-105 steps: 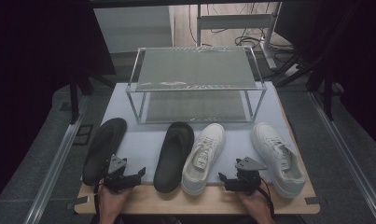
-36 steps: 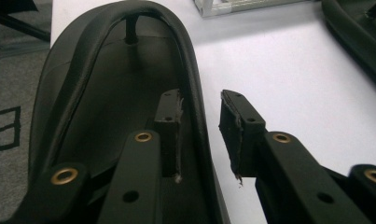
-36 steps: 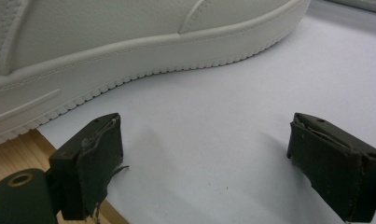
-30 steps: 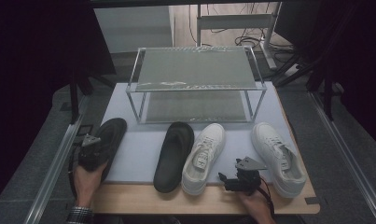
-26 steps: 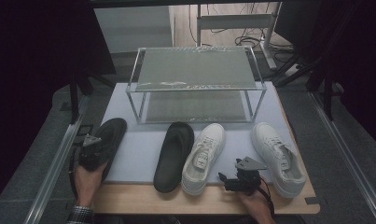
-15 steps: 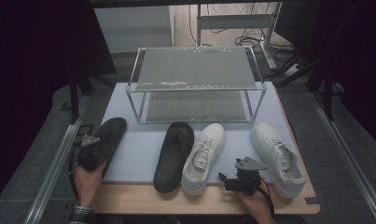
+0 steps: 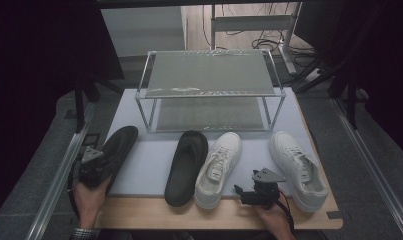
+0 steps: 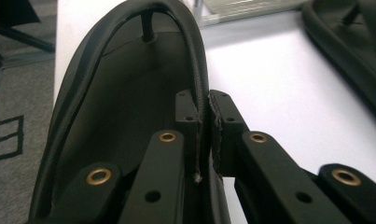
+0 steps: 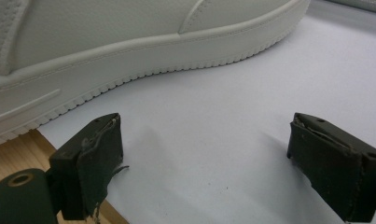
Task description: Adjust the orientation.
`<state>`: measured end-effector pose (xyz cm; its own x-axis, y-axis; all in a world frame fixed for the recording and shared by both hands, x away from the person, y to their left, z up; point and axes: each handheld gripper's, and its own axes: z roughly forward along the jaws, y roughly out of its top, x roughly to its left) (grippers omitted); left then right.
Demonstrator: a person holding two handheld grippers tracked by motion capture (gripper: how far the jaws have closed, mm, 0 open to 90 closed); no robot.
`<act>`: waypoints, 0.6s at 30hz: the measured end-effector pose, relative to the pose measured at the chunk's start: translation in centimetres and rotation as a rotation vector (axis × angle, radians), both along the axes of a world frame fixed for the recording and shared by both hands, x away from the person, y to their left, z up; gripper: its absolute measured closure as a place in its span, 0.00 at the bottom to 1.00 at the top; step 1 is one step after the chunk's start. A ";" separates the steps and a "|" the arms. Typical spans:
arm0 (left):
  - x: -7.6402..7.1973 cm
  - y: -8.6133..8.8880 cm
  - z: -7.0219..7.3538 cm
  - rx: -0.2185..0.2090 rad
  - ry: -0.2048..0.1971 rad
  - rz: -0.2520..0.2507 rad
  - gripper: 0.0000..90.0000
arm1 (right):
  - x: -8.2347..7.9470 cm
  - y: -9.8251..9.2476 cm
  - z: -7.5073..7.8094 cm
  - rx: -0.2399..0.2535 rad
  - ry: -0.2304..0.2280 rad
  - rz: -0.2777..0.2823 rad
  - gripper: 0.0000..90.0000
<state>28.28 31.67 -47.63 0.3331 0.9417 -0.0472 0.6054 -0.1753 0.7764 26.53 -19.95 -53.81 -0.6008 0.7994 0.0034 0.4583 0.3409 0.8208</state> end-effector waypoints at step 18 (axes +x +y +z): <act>-2.7 -1.5 0.9 -0.004 -0.020 -0.085 0.92 | 0.0 0.0 0.0 0.001 0.000 -0.001 0.11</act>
